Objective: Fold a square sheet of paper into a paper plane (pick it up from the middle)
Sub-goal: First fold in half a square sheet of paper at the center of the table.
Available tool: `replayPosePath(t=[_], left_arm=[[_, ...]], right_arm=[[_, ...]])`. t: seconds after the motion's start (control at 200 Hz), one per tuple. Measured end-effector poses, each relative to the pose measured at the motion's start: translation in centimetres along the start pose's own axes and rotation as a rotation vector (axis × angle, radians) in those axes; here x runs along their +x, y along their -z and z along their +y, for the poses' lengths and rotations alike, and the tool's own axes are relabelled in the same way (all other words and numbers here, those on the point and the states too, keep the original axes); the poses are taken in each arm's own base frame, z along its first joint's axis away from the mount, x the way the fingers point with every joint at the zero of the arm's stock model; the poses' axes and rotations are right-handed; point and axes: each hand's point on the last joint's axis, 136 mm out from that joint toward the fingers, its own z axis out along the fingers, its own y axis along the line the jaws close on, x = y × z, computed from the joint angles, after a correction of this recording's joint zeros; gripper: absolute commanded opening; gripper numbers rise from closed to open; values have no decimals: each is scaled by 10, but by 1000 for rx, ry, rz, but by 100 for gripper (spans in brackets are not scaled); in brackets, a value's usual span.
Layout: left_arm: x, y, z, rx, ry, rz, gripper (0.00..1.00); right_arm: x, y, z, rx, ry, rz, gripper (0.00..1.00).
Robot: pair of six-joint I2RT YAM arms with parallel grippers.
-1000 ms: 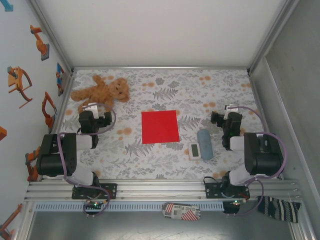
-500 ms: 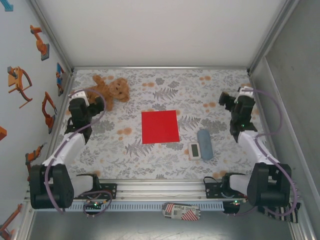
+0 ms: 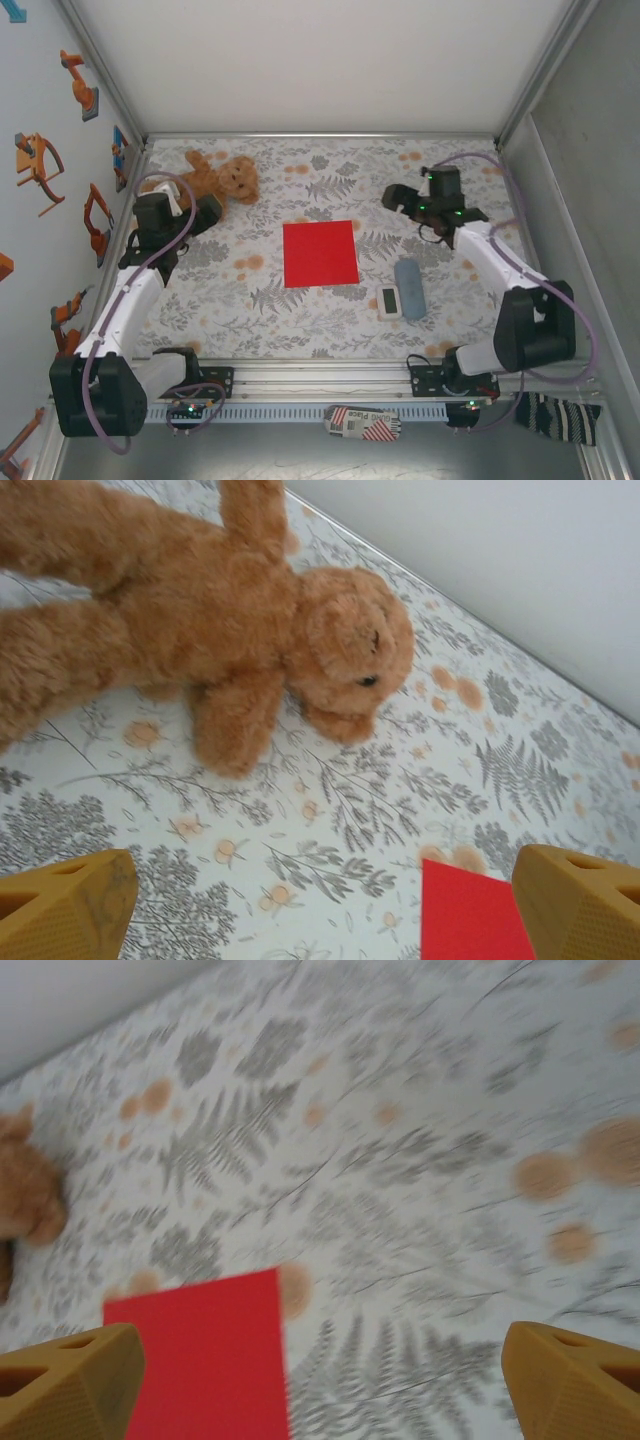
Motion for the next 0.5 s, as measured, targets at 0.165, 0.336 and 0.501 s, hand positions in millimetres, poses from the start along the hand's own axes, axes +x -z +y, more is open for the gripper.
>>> replayPosePath(t=[0.165,0.336,0.501], left_arm=[[9,-3,-6,26,16,39,96],[22,-12,-8,33,29,89,96],[39,-23,-9,31,40,154,96]], right_arm=[[43,-33,57,-52,95,153,87],[96,-65,86,-45,159,303,84],[130,-83,89,30,193,388,84]])
